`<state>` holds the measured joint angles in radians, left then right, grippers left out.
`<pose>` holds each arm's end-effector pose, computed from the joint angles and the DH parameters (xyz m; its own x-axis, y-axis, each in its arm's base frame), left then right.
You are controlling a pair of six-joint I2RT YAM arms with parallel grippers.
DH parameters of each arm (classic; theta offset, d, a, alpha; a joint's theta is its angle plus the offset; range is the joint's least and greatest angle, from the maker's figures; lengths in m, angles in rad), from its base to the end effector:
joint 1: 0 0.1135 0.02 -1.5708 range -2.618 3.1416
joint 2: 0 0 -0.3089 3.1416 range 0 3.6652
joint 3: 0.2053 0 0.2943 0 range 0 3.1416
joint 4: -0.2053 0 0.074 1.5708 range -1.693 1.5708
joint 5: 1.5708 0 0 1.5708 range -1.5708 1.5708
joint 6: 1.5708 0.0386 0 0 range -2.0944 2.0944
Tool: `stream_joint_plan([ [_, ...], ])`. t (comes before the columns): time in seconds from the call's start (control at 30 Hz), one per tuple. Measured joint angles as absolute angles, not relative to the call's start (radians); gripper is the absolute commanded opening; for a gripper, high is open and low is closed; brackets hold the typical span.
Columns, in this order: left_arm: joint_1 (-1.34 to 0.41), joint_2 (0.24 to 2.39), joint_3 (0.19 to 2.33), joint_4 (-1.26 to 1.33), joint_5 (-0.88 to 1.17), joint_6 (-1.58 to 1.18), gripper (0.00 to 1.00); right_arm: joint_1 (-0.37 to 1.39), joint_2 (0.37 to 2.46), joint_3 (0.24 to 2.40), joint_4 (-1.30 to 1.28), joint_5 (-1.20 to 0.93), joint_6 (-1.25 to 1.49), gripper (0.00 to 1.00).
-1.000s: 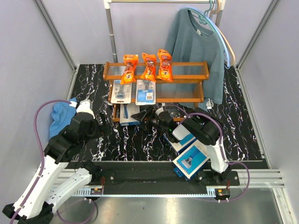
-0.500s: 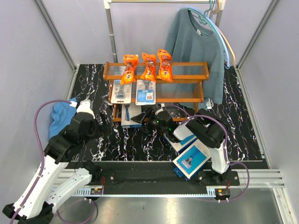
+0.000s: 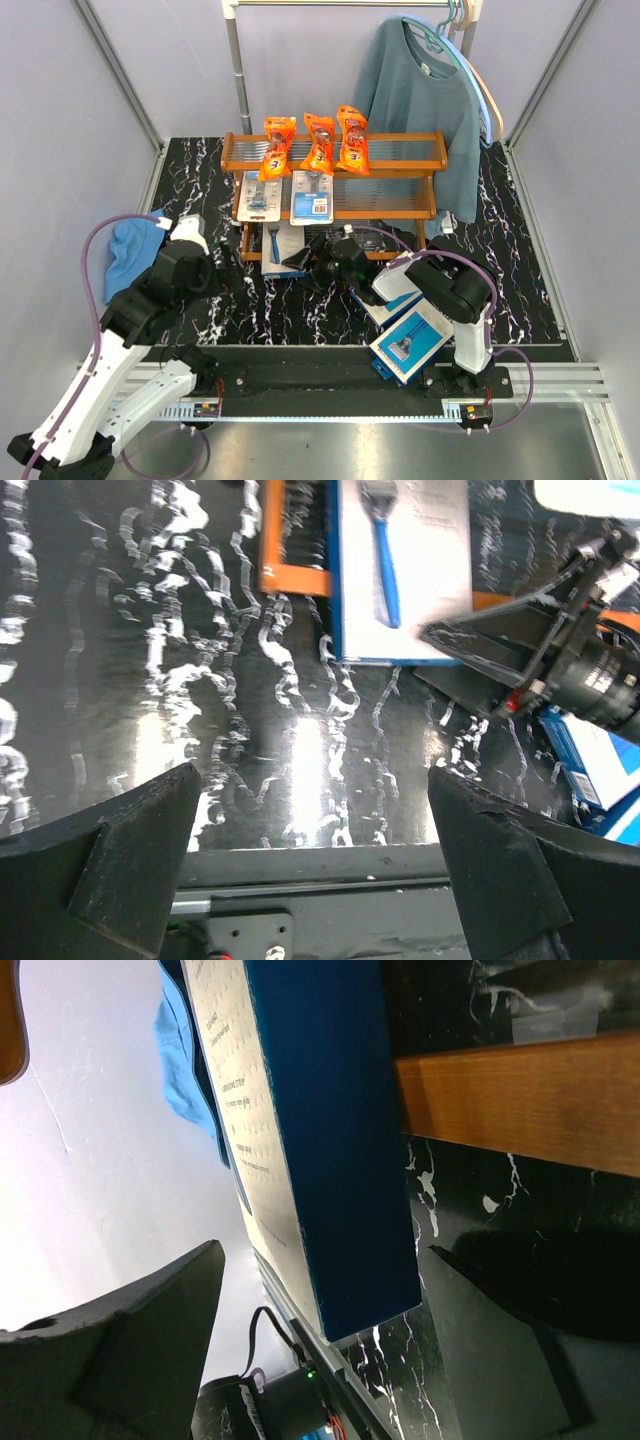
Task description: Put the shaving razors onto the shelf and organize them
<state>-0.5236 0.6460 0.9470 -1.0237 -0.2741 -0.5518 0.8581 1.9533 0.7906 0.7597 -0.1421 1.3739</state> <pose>0.1040 -0.0480 0.3687 -0.6479 -0.2086 -0.7326 -0.0401 0.9698 -0.2407 0.2626 0.3122 0.1154 -0.8682 0.4801 -0.1255 0.0883 0.3983 0.9130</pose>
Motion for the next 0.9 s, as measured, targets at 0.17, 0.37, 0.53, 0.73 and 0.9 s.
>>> stream_joint_plan([
  [0.17, -0.524, 0.707, 0.839, -0.916, -0.15, -0.581, 0.89, 0.858, 1.953, 0.791, 0.763, -0.142, 1.374, 0.91],
  [0.37, -0.524, 0.893, 0.712, -0.739, -0.013, -0.625, 0.65, 0.858, 1.935, 0.77, 0.774, -0.139, 1.377, 0.92],
  [0.53, -0.524, 0.966, 0.669, -0.625, 0.043, -0.658, 0.29, 0.858, 1.882, 0.734, 0.773, -0.136, 1.378, 0.93],
  [0.73, -0.524, 1.061, 0.632, -0.464, 0.084, -0.688, 0.08, 0.859, 1.801, 0.668, 0.773, -0.114, 1.382, 0.93],
  [0.9, -0.524, 1.154, 0.602, -0.385, 0.11, -0.702, 0.06, 0.859, 1.738, 0.618, 0.763, -0.111, 1.385, 0.94],
])
